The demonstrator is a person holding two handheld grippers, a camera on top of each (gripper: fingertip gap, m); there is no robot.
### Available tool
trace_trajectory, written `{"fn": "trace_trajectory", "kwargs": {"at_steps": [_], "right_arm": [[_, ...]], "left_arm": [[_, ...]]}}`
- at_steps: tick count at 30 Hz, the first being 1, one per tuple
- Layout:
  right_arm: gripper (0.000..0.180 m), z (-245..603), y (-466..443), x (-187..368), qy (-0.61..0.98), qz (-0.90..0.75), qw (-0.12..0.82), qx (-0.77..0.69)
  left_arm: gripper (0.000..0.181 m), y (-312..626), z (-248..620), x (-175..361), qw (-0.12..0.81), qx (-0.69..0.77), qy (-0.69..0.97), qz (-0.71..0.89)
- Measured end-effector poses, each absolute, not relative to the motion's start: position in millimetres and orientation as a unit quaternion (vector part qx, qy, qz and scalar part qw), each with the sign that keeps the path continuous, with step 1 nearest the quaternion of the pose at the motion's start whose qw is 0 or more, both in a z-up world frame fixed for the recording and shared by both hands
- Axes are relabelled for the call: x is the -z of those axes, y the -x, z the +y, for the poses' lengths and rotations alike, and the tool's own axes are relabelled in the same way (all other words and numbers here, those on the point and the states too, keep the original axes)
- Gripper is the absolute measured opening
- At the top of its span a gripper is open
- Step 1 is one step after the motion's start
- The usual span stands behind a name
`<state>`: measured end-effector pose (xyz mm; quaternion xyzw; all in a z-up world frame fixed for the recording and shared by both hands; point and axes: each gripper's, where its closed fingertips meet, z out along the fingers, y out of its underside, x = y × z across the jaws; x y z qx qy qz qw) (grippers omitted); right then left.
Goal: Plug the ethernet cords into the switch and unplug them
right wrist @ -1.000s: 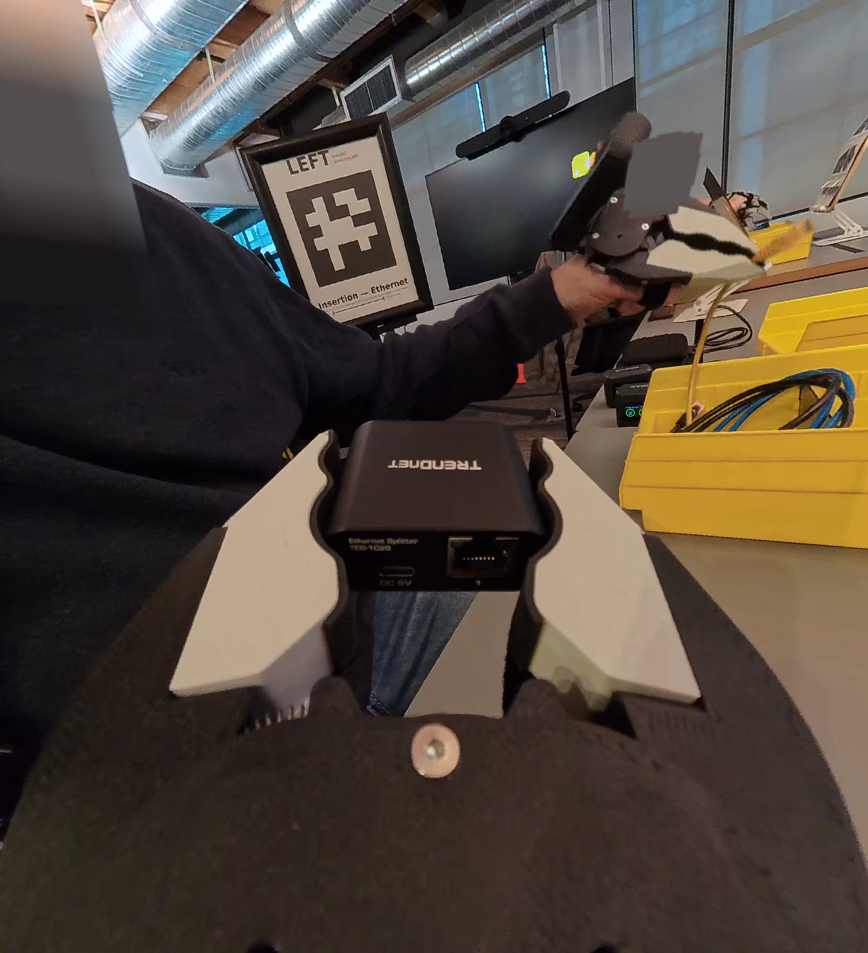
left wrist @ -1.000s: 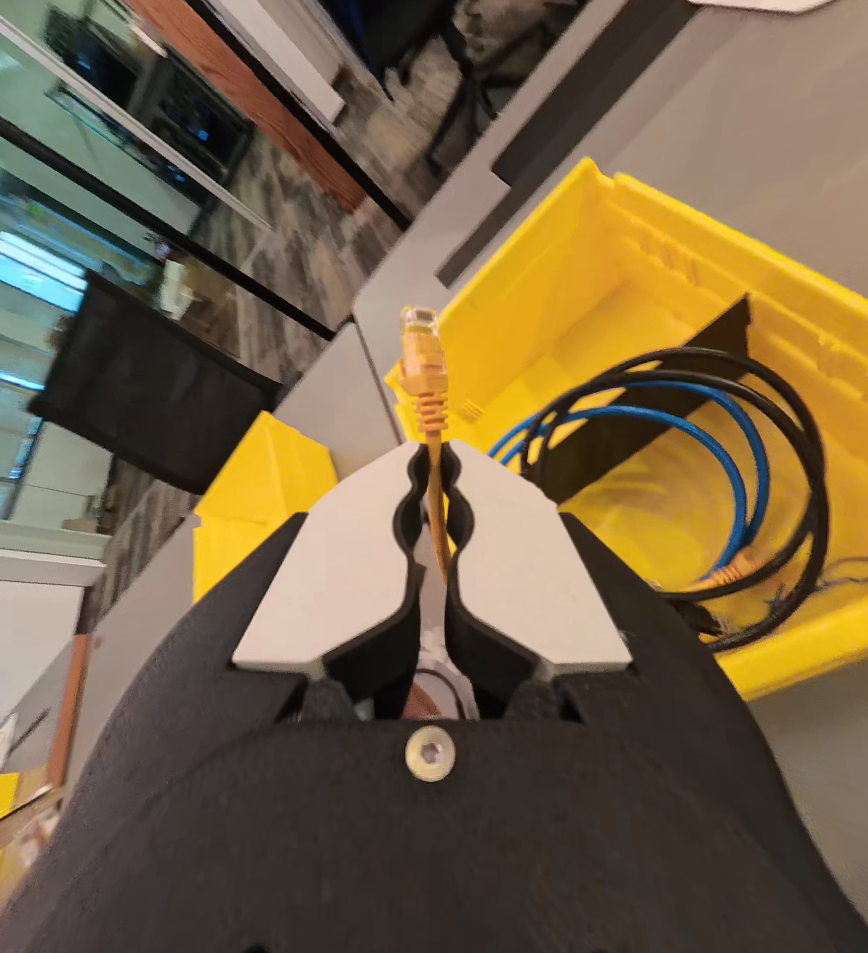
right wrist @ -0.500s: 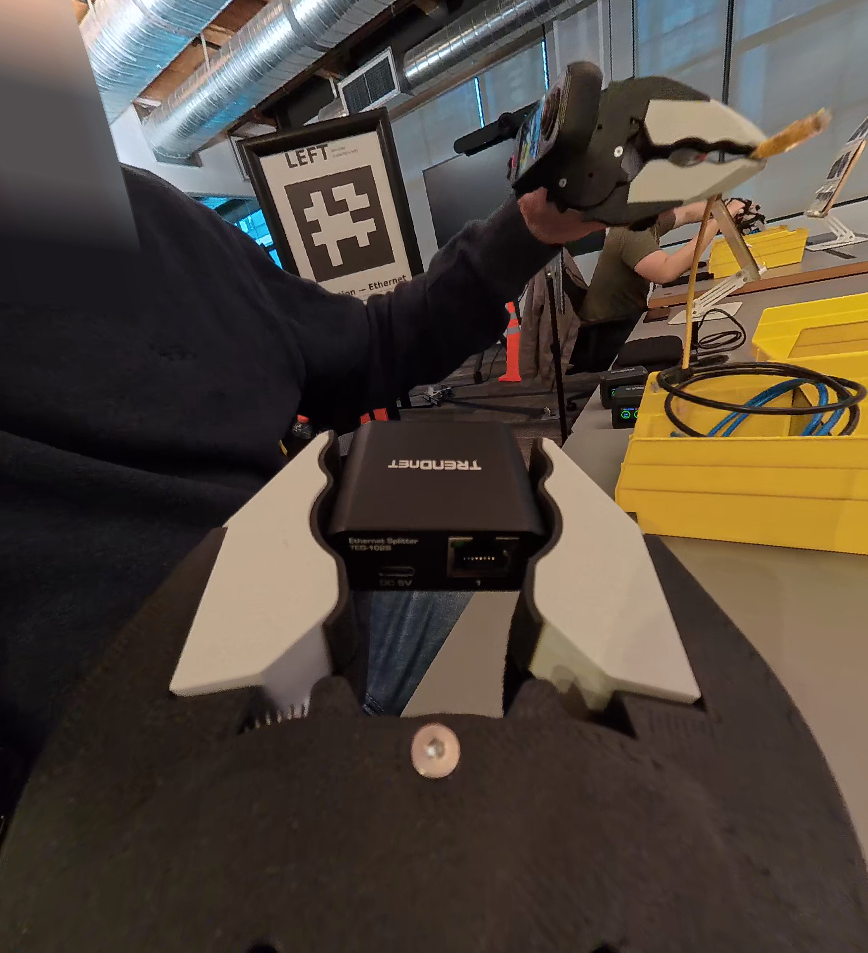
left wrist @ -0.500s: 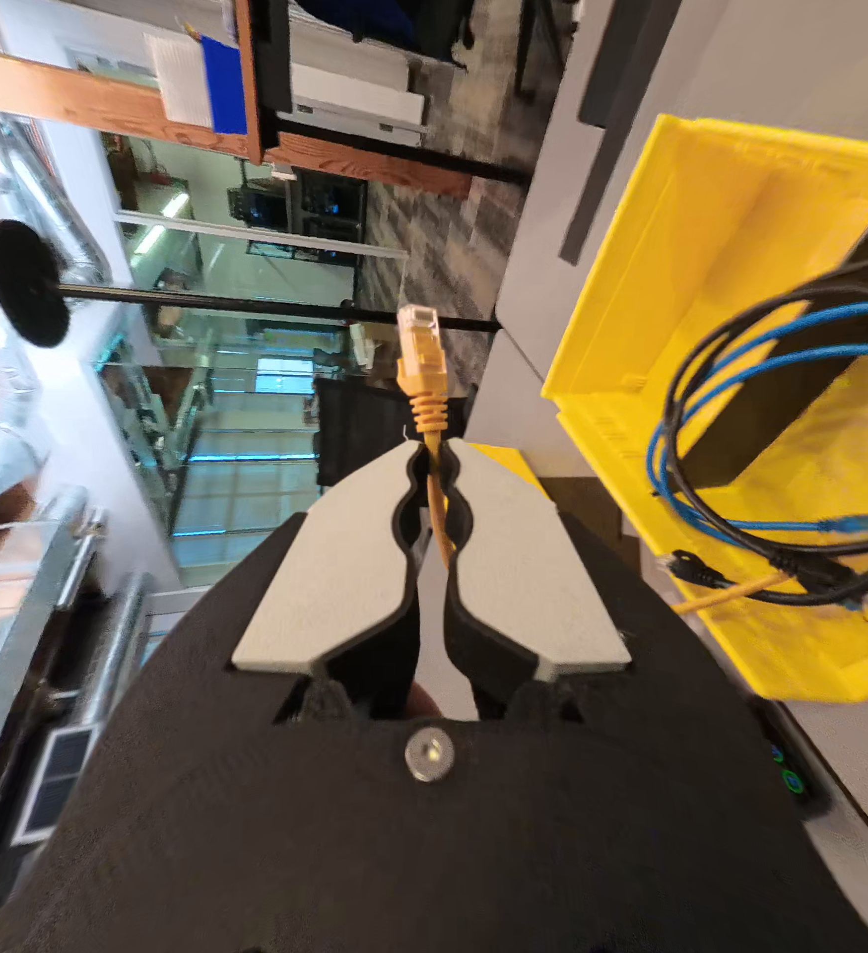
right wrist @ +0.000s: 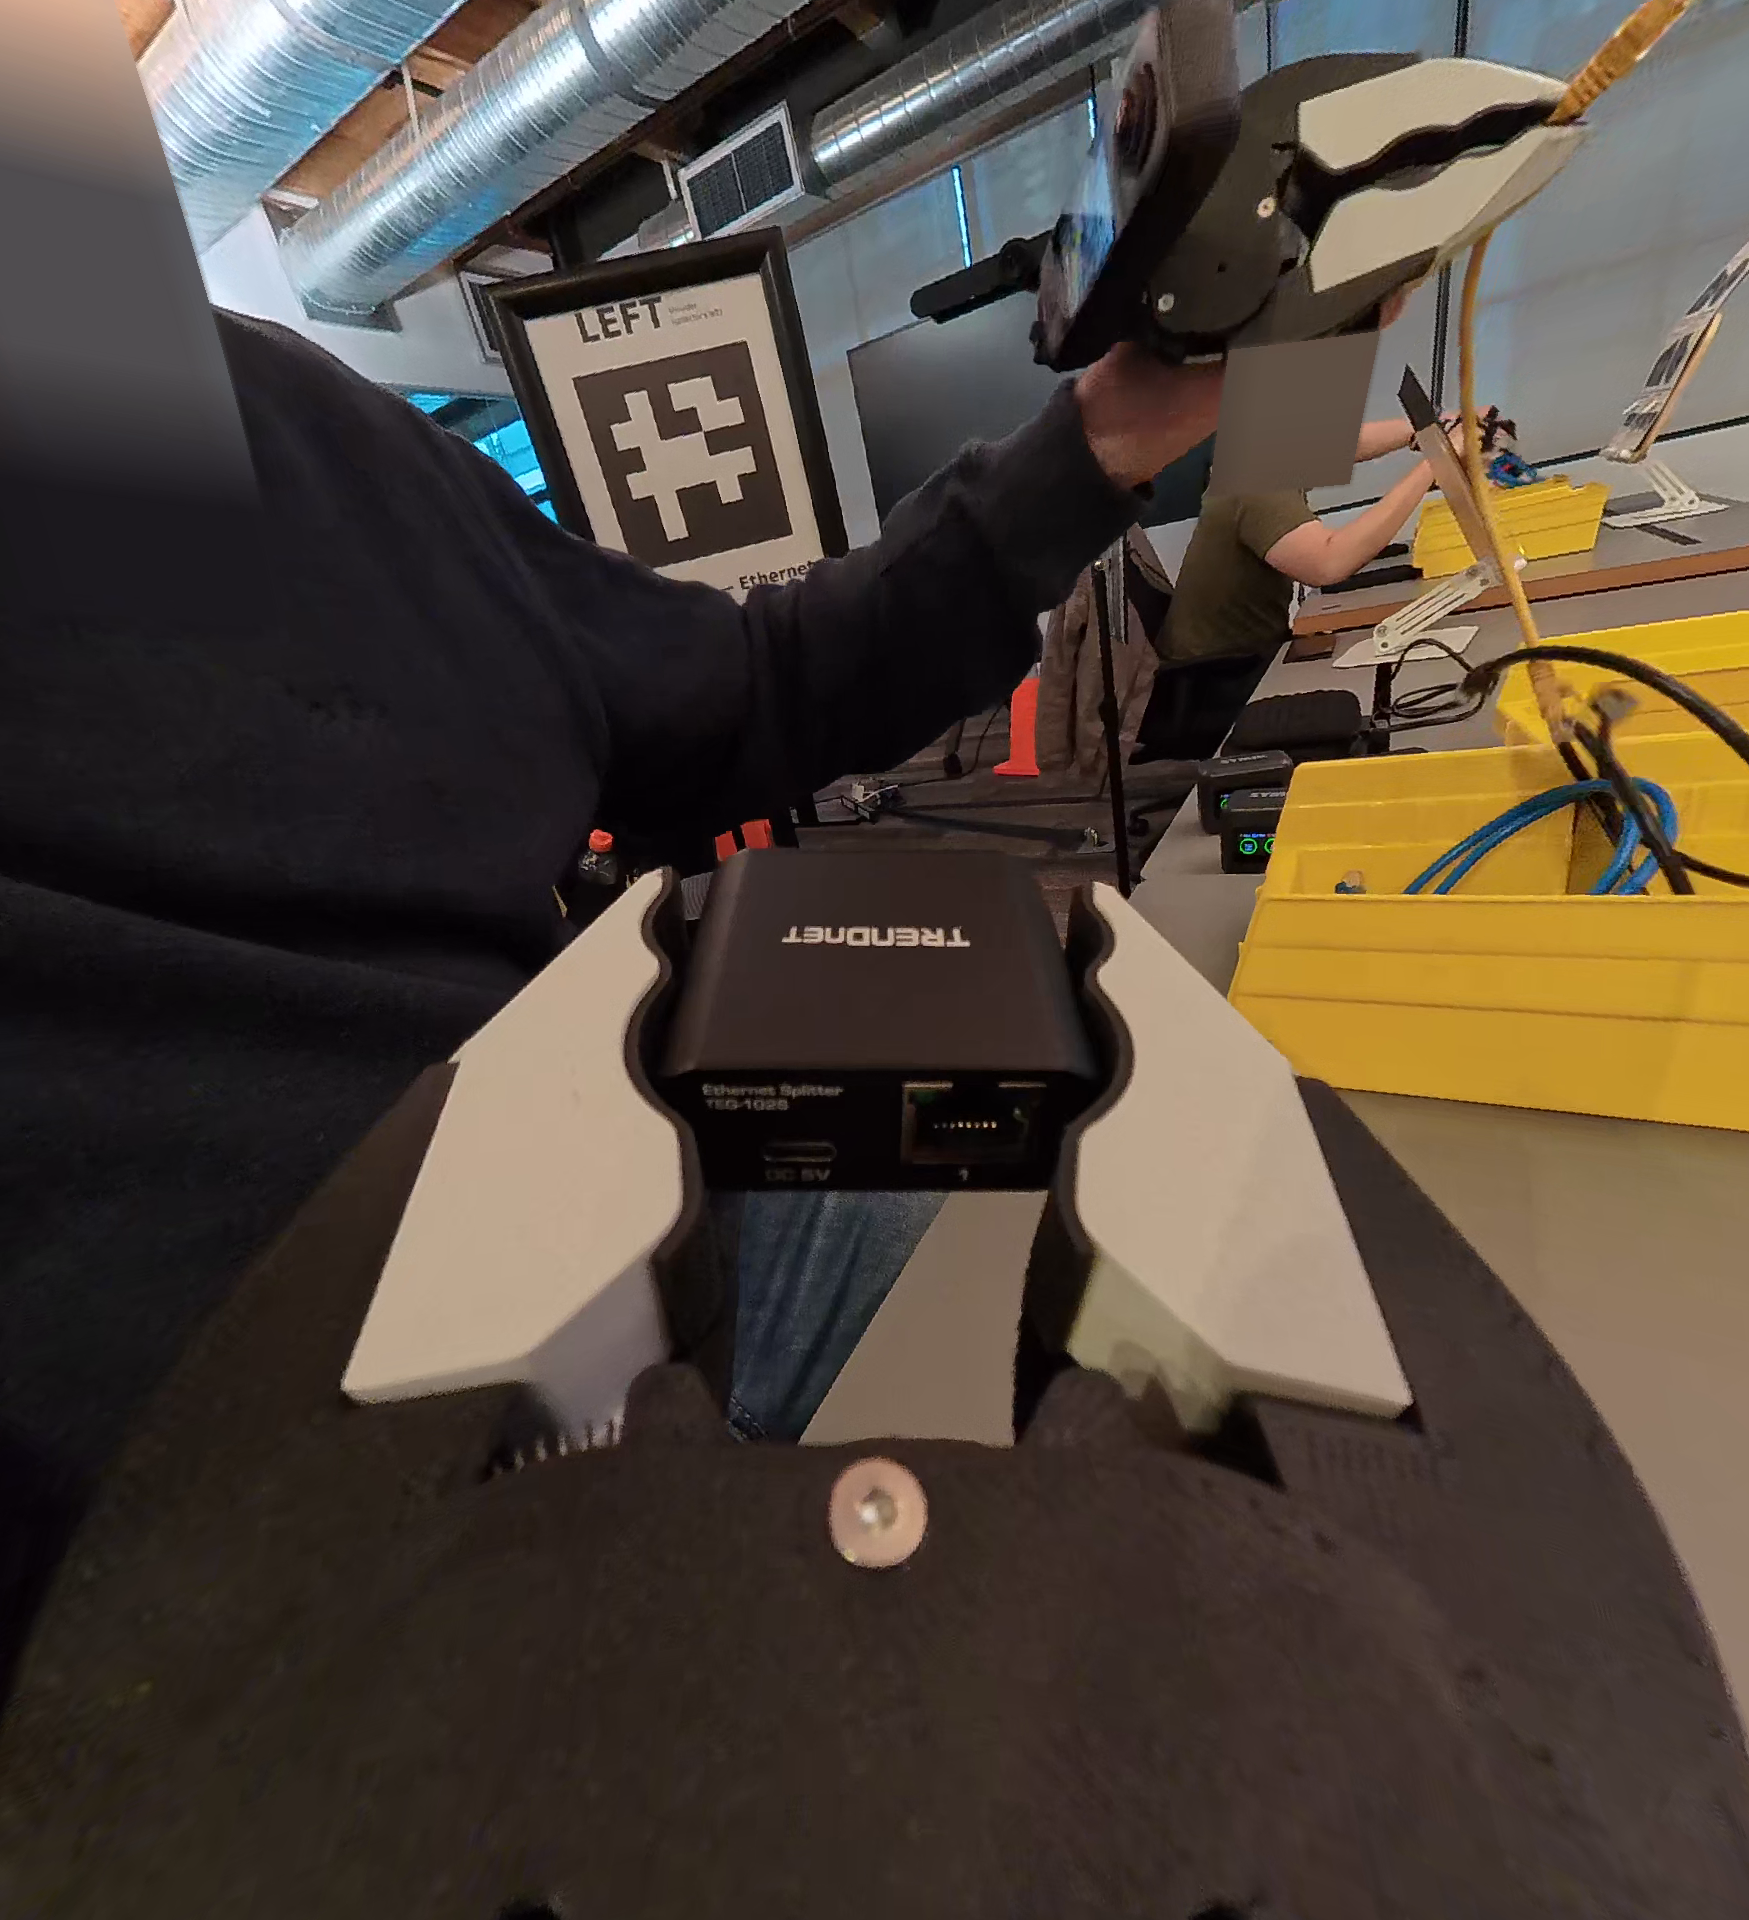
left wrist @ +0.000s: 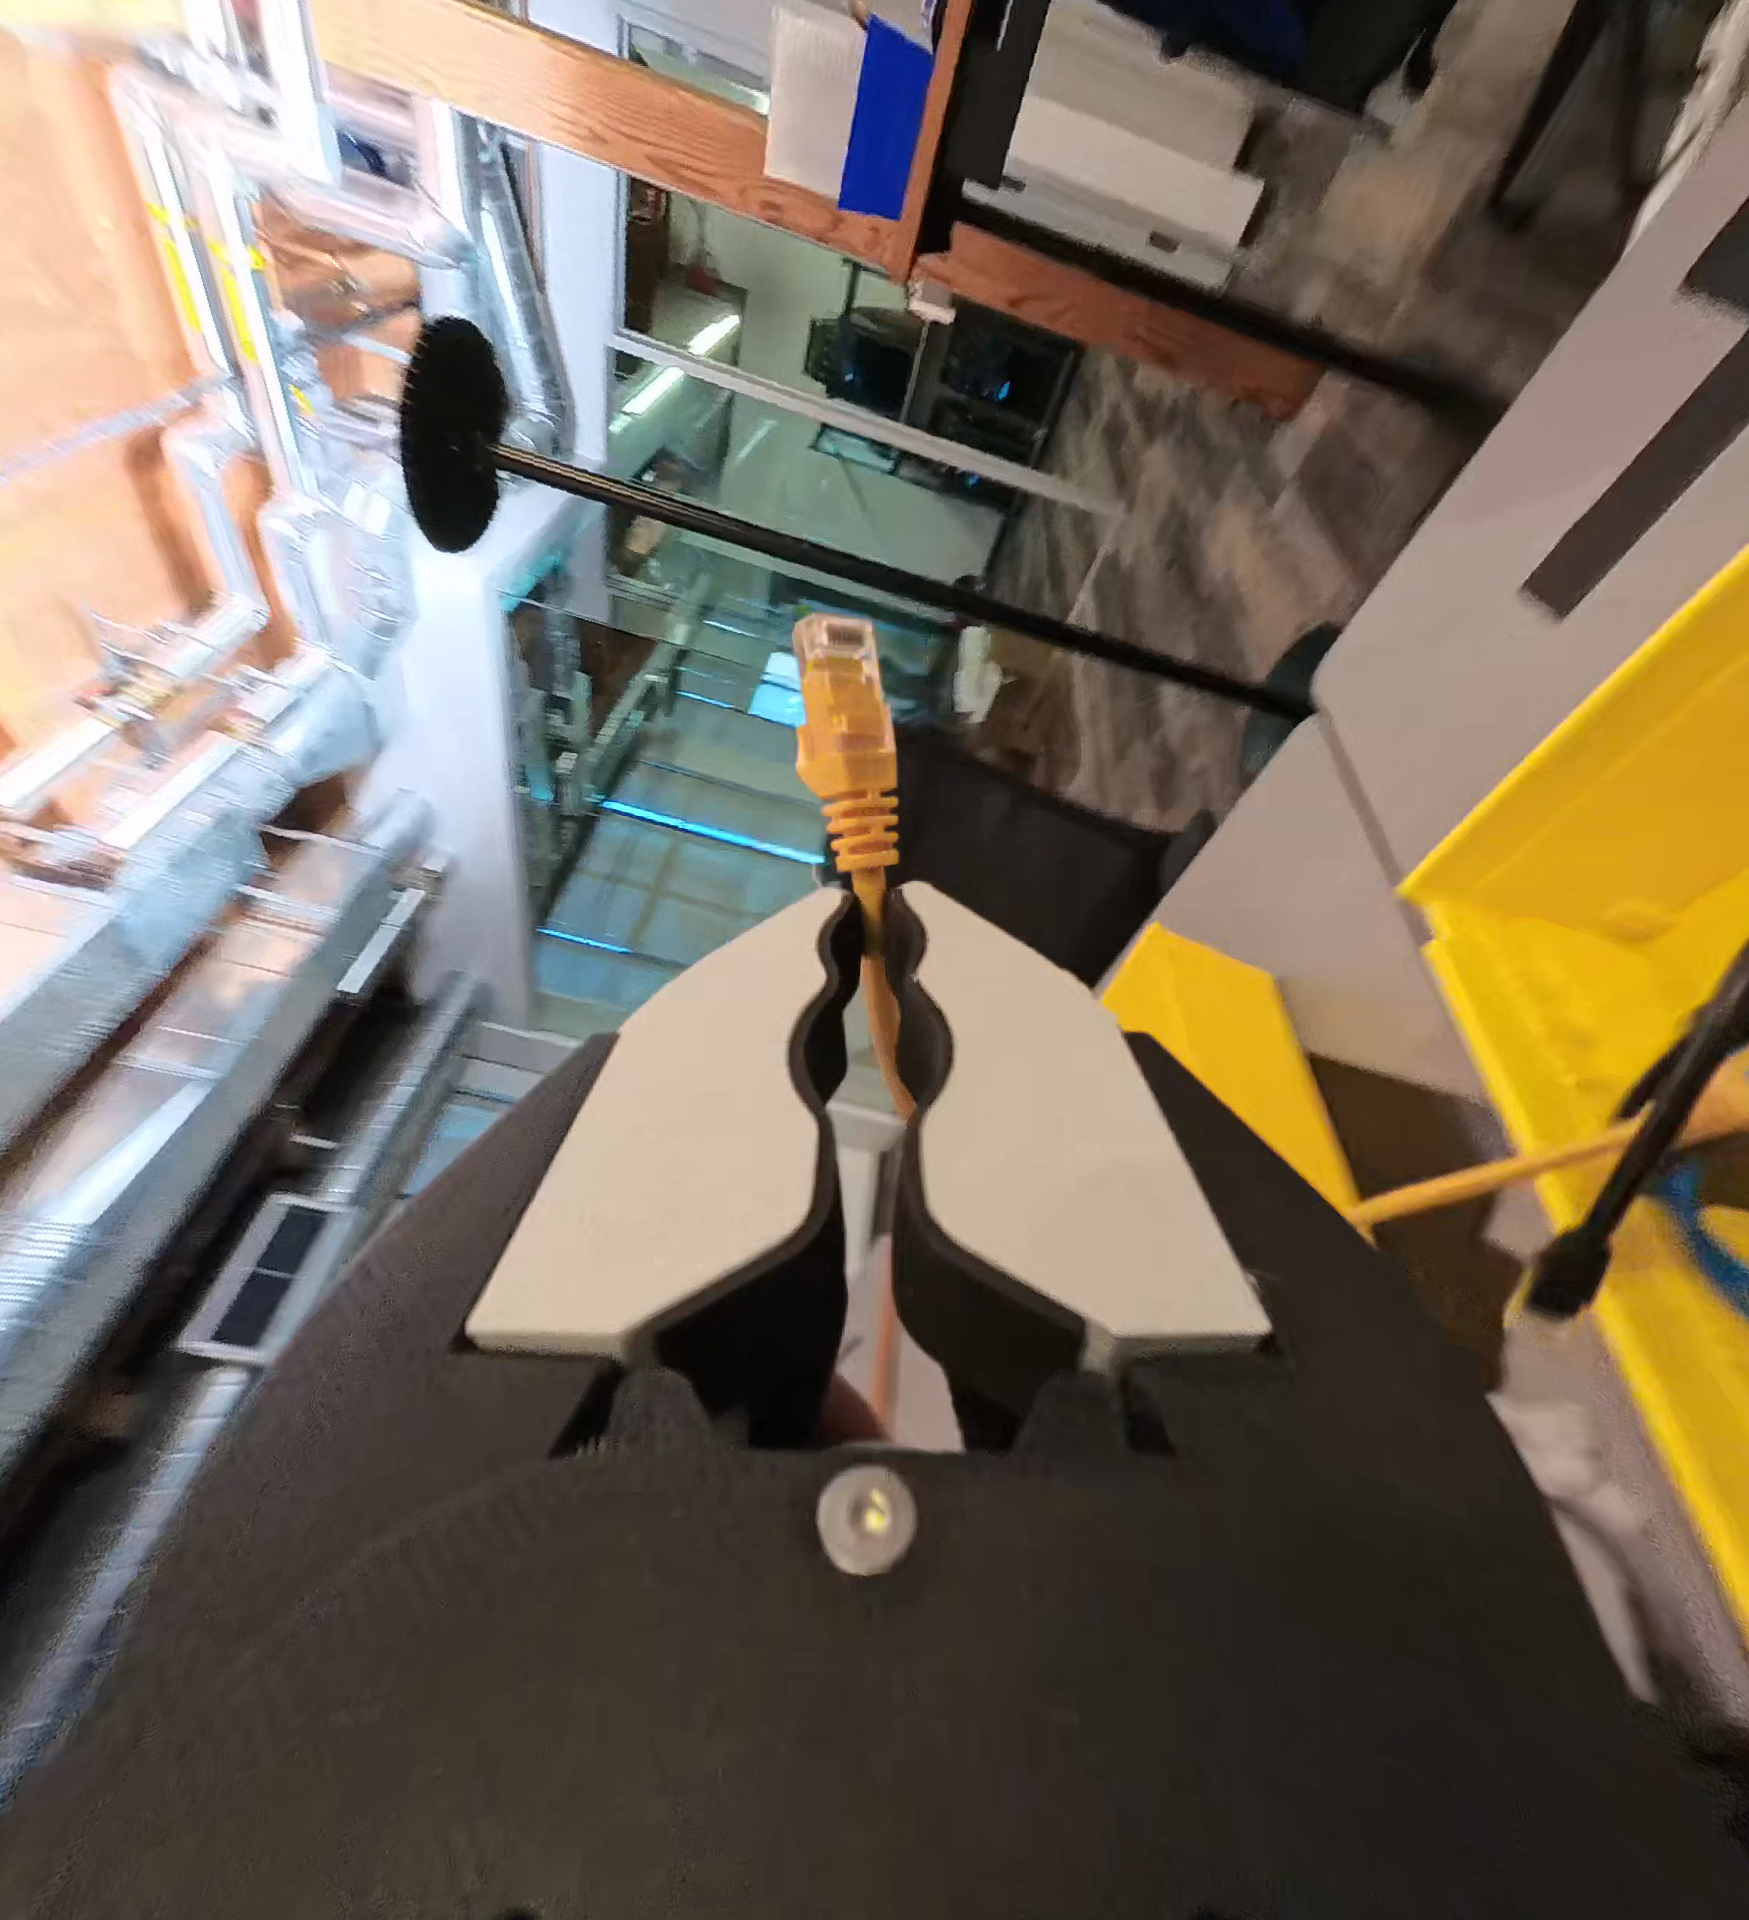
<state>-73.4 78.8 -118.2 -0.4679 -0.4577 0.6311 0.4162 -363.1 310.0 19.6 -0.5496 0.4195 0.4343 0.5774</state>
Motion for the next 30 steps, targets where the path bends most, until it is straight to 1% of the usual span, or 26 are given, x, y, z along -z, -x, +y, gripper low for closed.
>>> {"fn": "trace_trajectory", "kwargs": {"at_steps": [1,3,5,10,12,14,16,18,20,22,25,30], "right_arm": [[0.073,79,73,118,0.468,-0.458,0.416,-0.631],[0.073,79,73,118,0.467,-0.459,0.416,-0.631],[0.073,79,73,118,0.467,-0.459,0.416,-0.631],[0.073,79,74,117,0.465,-0.458,0.416,-0.633],[0.073,78,74,118,0.466,-0.459,0.415,-0.633],[0.073,78,75,118,0.466,-0.460,0.414,-0.632],[0.073,78,76,118,0.466,-0.460,0.414,-0.632],[0.073,77,77,118,0.466,-0.461,0.414,-0.631],[0.073,77,77,118,0.467,-0.461,0.414,-0.631],[0.073,77,77,118,0.468,-0.461,0.415,-0.629],[0.073,79,78,119,0.472,-0.462,0.416,-0.625],[0.073,80,78,121,0.477,-0.464,0.419,-0.618]], "left_arm": [[0.004,363,307,-17,0.571,-0.443,0.543,0.428],[0.004,356,300,-6,0.575,-0.397,0.550,0.457],[0.004,359,293,-1,0.570,-0.392,0.554,0.463],[0.004,342,262,26,0.567,-0.323,0.549,0.522],[0.004,333,248,37,0.570,-0.274,0.561,0.534],[0.004,327,236,51,0.557,-0.246,0.566,0.556],[0.004,328,228,71,0.524,-0.226,0.590,0.572],[0.004,333,225,80,0.516,-0.231,0.593,0.574],[0.004,341,224,76,0.524,-0.242,0.596,0.559],[0.004,347,224,59,0.550,-0.248,0.595,0.531],[0.004,346,224,41,0.565,-0.257,0.593,0.513],[0.004,330,228,41,0.548,-0.267,0.590,0.530]]}}
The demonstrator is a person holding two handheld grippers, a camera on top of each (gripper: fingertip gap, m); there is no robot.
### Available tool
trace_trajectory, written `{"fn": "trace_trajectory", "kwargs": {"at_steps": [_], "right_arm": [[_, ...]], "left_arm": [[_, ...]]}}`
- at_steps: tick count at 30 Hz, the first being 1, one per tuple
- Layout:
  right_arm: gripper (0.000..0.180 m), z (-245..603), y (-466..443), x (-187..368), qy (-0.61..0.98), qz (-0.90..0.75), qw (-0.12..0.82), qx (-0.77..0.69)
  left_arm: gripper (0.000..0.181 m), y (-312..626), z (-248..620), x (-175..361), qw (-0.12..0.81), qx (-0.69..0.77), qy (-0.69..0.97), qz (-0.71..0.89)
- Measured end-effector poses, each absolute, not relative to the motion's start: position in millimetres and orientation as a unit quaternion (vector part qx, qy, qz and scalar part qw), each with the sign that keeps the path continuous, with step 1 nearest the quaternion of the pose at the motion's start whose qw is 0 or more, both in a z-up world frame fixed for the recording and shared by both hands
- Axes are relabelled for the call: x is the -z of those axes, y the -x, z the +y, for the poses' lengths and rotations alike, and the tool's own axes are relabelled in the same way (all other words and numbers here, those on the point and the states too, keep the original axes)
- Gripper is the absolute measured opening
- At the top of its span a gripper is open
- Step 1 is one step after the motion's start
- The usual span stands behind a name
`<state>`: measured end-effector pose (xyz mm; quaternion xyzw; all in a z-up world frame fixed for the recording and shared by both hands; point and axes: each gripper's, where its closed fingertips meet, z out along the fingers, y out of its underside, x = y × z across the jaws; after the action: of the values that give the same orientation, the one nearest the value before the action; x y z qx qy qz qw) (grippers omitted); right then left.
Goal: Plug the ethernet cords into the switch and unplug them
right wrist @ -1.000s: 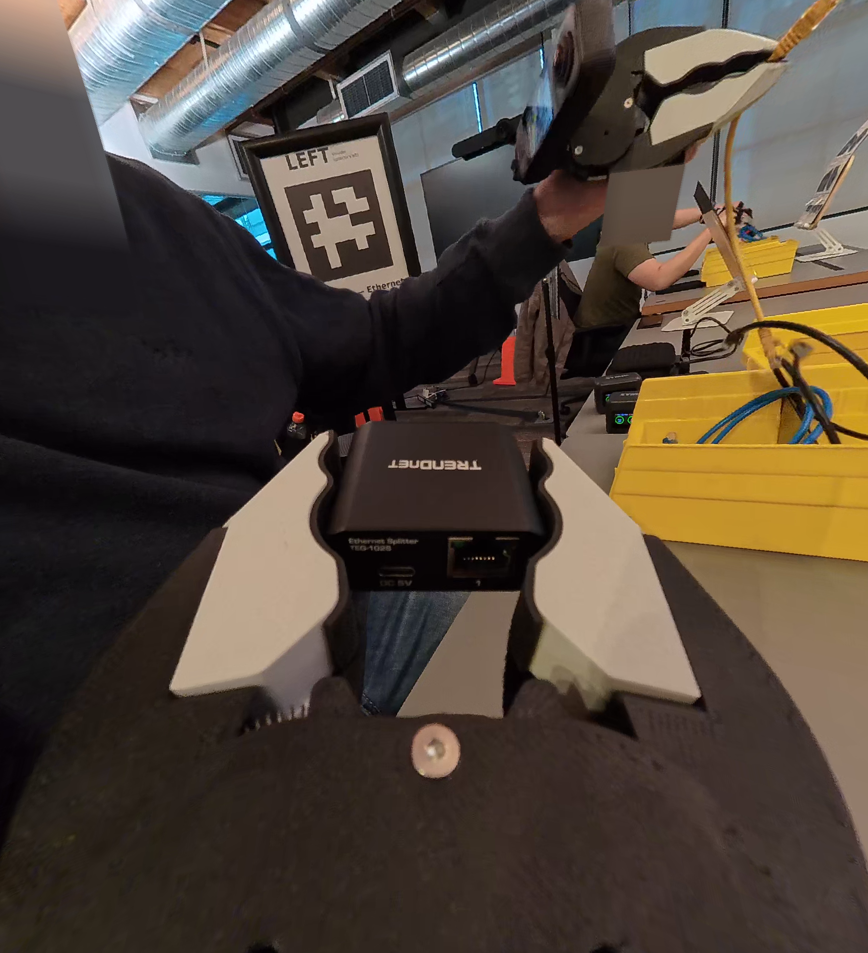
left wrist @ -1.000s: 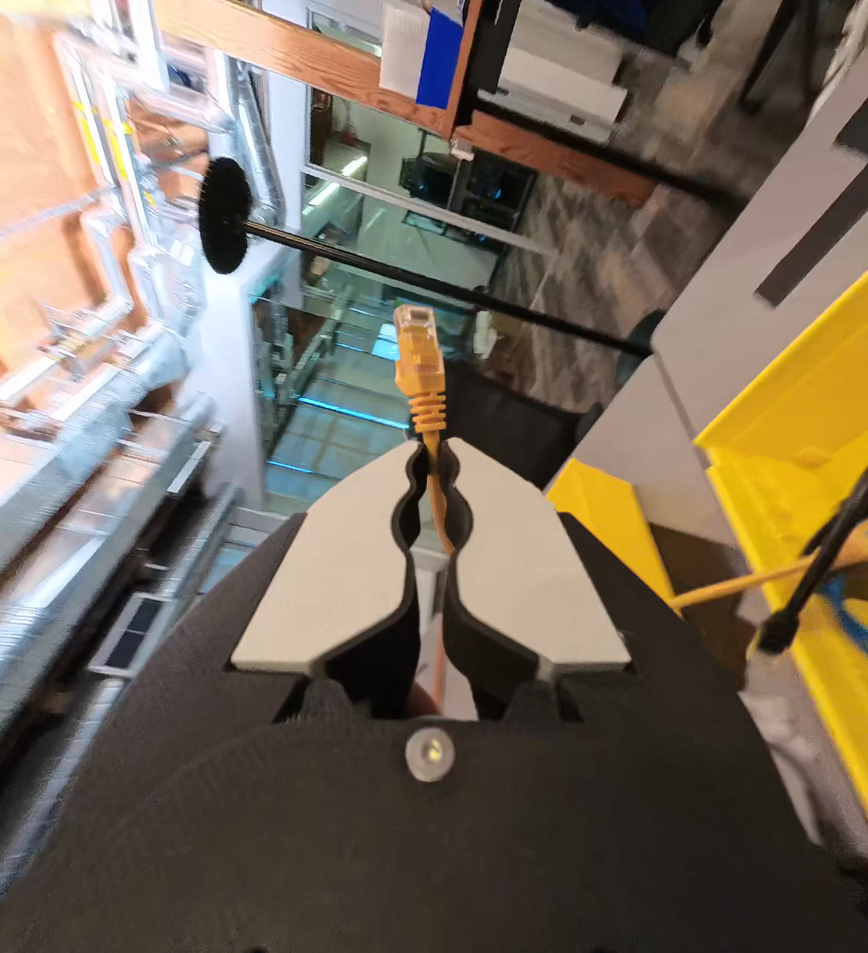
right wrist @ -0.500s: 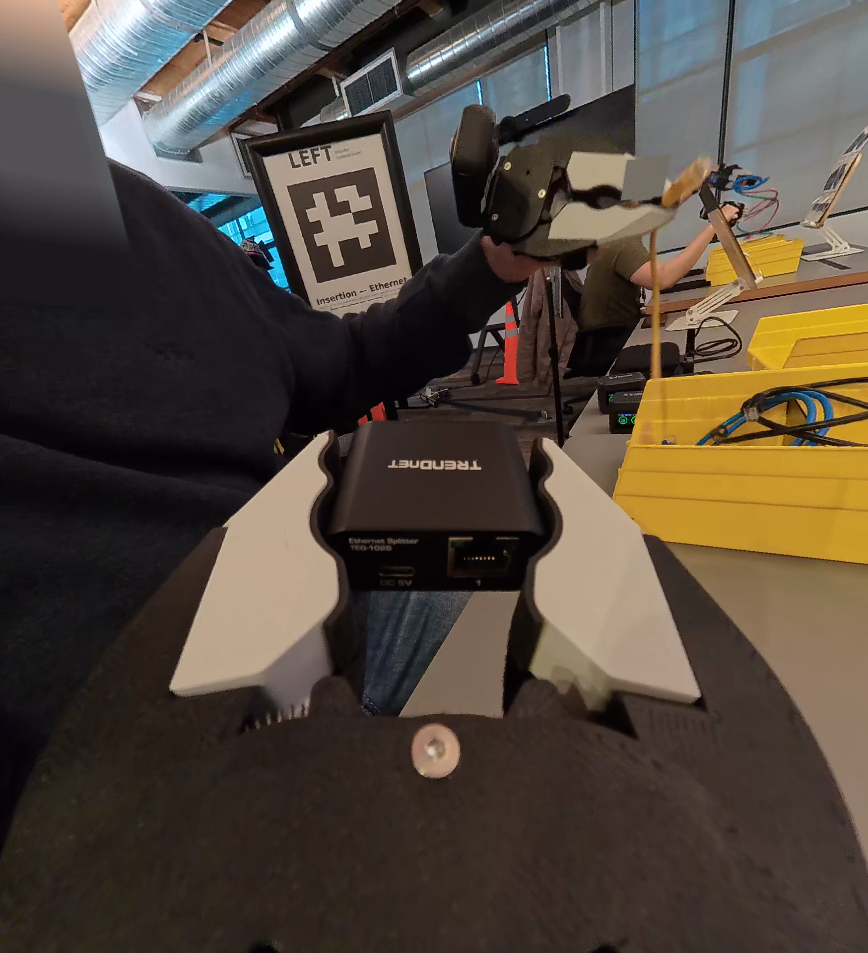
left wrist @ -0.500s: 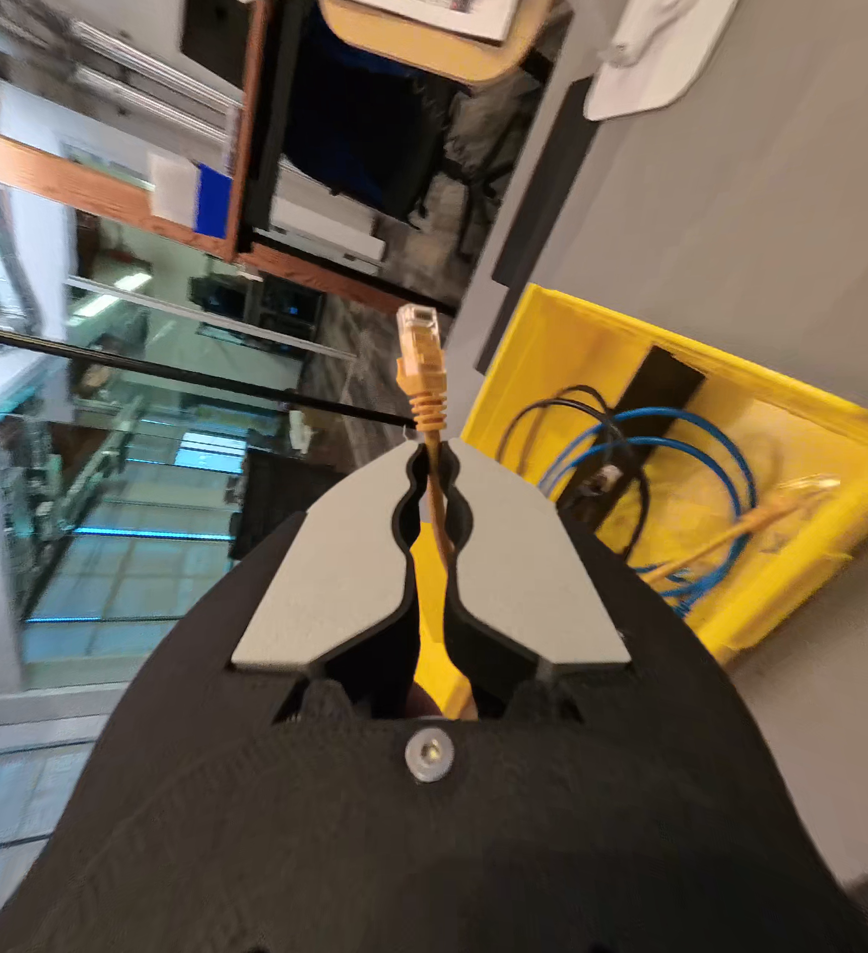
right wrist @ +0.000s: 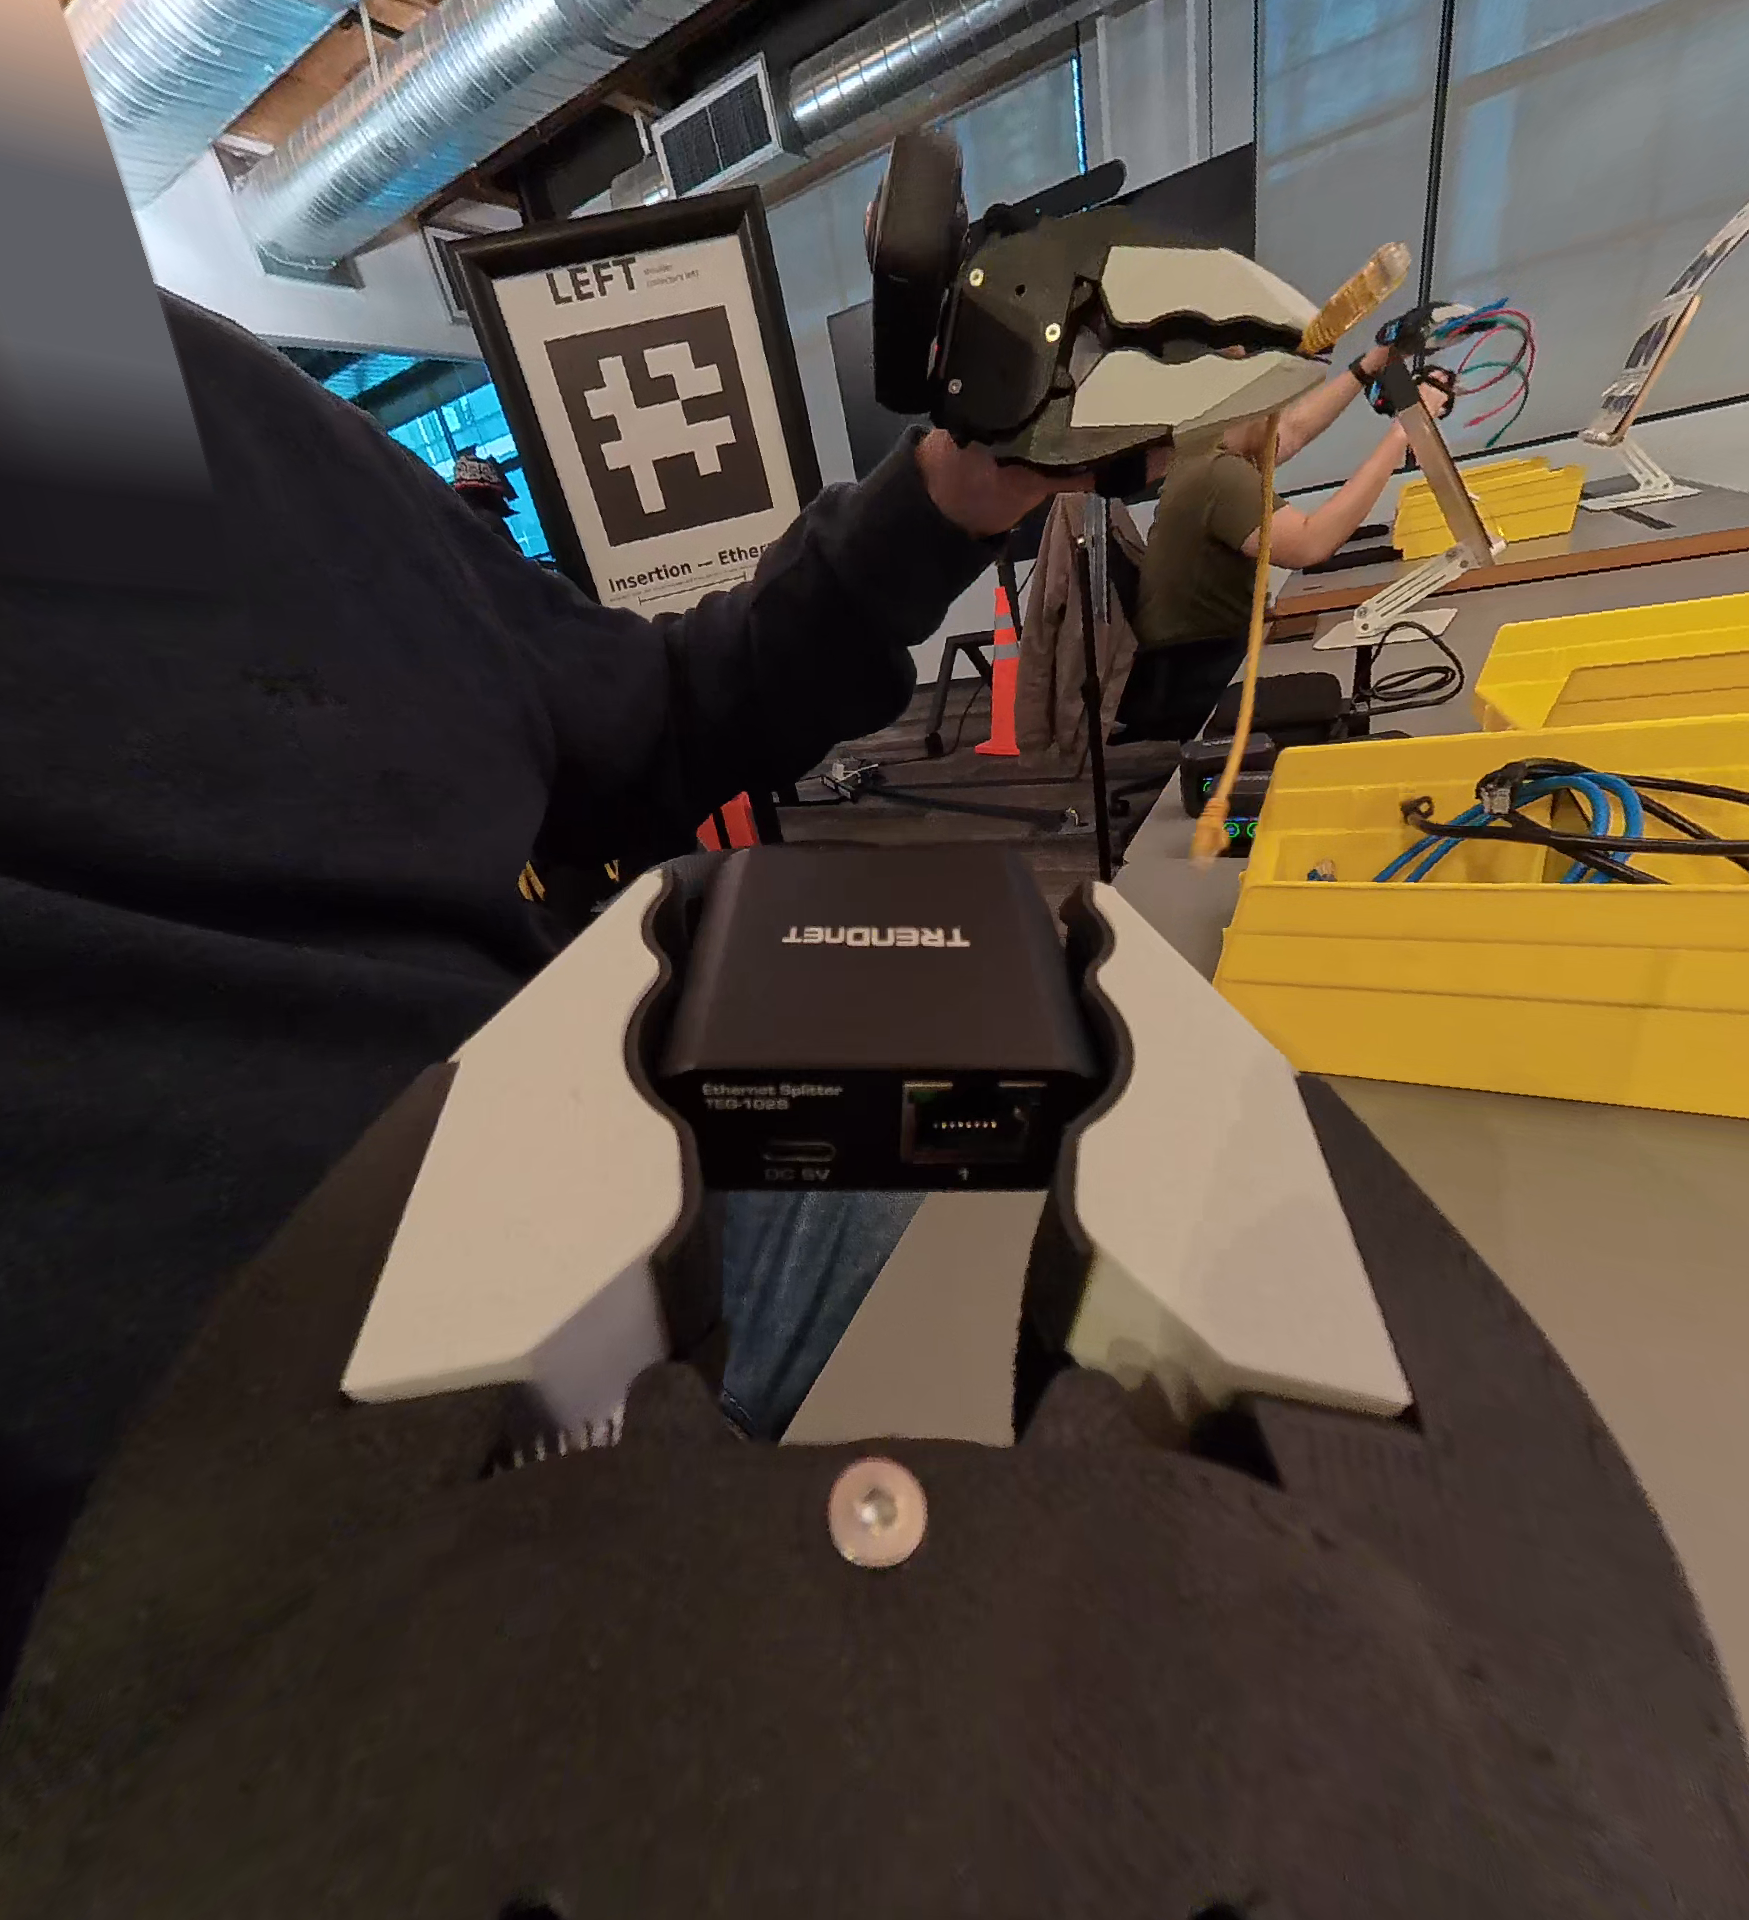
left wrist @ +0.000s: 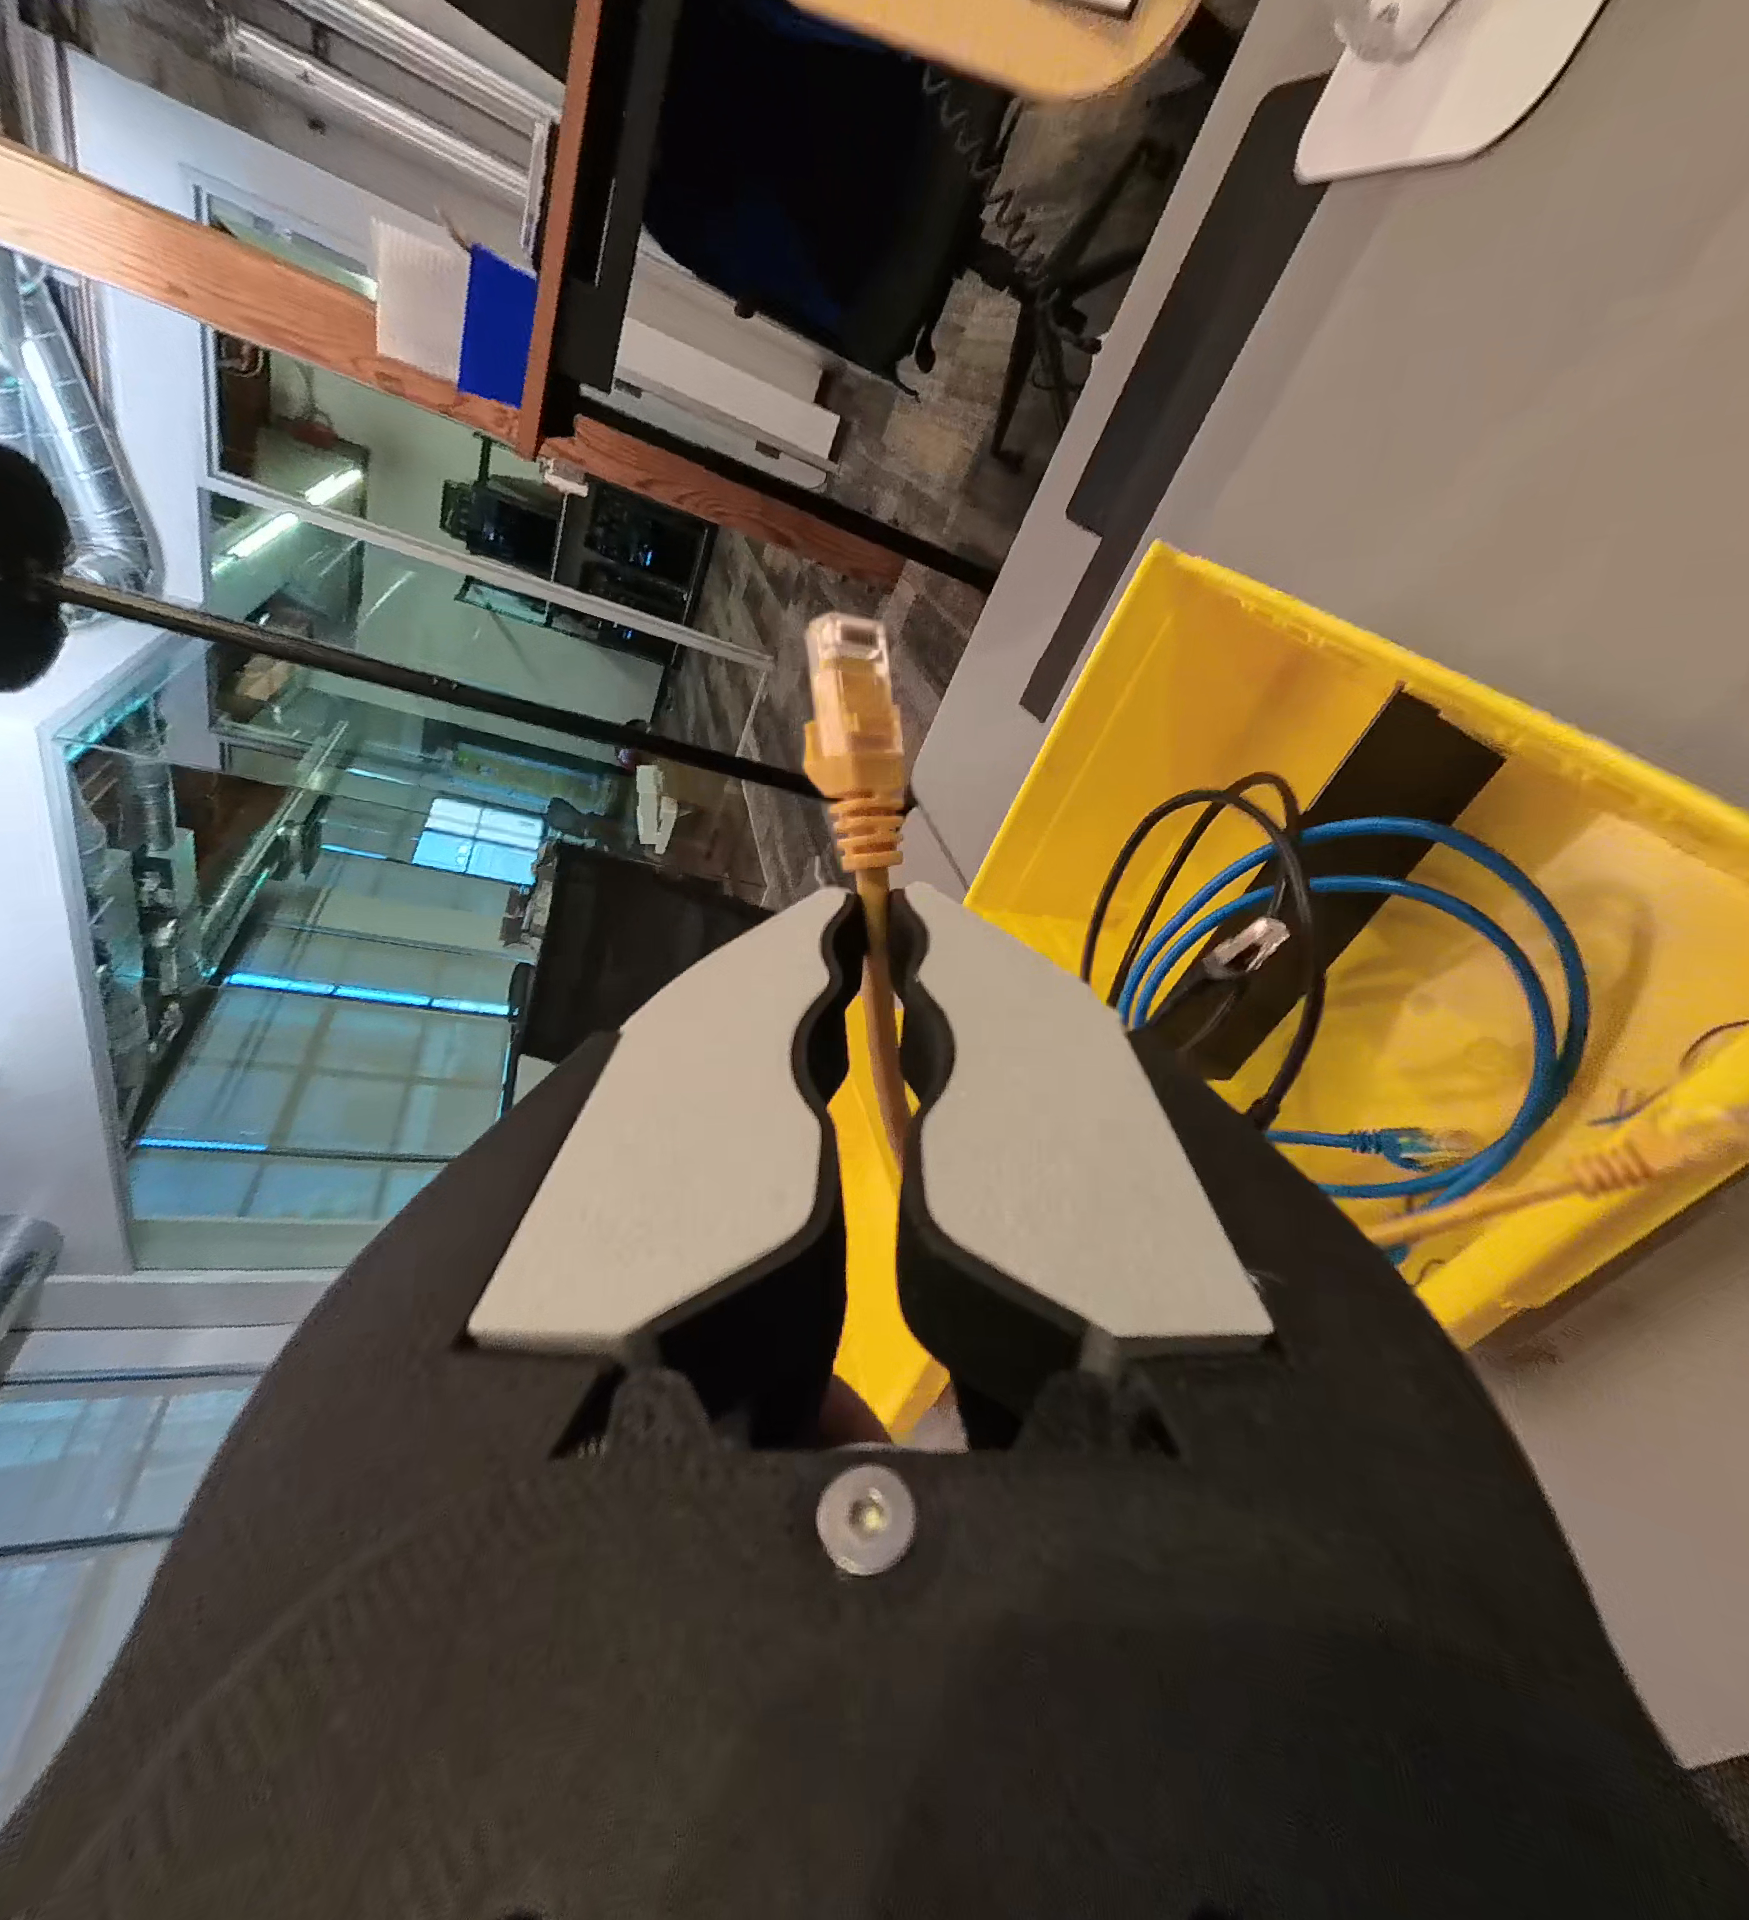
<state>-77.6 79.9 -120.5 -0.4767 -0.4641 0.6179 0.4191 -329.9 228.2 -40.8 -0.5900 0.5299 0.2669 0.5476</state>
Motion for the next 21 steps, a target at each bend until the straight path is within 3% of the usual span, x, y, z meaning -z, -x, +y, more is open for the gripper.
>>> {"fn": "trace_trajectory", "kwargs": {"at_steps": [9,17,21], "right_arm": [[0.073,95,63,119,0.488,-0.446,0.445,-0.604],[0.073,123,36,125,0.529,-0.399,0.488,-0.569],[0.073,135,19,126,0.540,-0.376,0.505,-0.558]], "left_arm": [[0.004,214,198,20,0.585,-0.224,0.534,0.568],[0.004,117,194,61,0.605,-0.270,0.438,0.607],[0.004,93,203,111,0.588,-0.304,0.416,0.624]]}}
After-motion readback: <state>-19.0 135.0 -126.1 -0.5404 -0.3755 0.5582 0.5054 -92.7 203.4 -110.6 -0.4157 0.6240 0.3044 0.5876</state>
